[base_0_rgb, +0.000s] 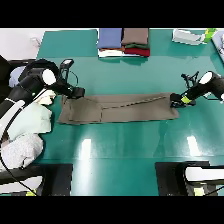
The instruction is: Fold the shirts.
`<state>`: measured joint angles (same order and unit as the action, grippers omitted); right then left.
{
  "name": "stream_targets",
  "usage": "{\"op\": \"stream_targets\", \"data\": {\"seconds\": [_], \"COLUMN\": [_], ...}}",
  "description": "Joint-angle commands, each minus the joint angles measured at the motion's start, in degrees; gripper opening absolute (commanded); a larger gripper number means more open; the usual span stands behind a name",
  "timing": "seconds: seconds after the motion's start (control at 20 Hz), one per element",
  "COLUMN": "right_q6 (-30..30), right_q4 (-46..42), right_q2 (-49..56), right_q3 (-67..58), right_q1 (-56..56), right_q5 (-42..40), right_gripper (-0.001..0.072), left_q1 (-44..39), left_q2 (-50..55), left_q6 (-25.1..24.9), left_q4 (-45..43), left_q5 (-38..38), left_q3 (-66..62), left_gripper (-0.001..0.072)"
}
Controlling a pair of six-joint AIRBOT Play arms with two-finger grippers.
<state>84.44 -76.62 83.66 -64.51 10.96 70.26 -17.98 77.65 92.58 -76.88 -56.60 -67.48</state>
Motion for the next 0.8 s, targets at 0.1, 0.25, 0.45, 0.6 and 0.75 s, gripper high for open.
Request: {"op": "stream_targets", "data": {"seconds": [0.1, 0.25, 0.45, 0.6, 0.75], "right_q6": [-0.37, 0.72, 2.8, 5.27, 7.39], "right_q4": [-1.33, -0.26, 6.62, 6.64, 6.64], "right_q2": [-10.1, -14.69, -18.01, -18.03, -17.14], "right_q3": [-2.12, -9.18, -18.27, -23.93, -28.0], "right_q1": [-0.94, -3.93, -9.62, -14.91, -19.52], "right_q5": [8.07, 13.51, 13.94, 13.9, 13.49], "right_gripper": [0.0012, 0.0012, 0.0013, 0.0012, 0.0013], "left_q1": [-8.33, -11.89, -16.96, -20.31, -21.62], "left_q2": [1.95, 7.93, 17.16, 21.94, 24.98], "left_q6": [0.46, 0.35, -0.17, -0.2, -1.73], "left_q4": [1.05, 5.22, 8.55, 8.98, 11.78], "left_q5": [6.38, 6.21, 6.4, 6.75, 7.02], "left_q3": [-1.31, -7.37, -15.02, -17.42, -17.92], "left_gripper": [0.0019, 0.0019, 0.0019, 0.002, 0.002]}}
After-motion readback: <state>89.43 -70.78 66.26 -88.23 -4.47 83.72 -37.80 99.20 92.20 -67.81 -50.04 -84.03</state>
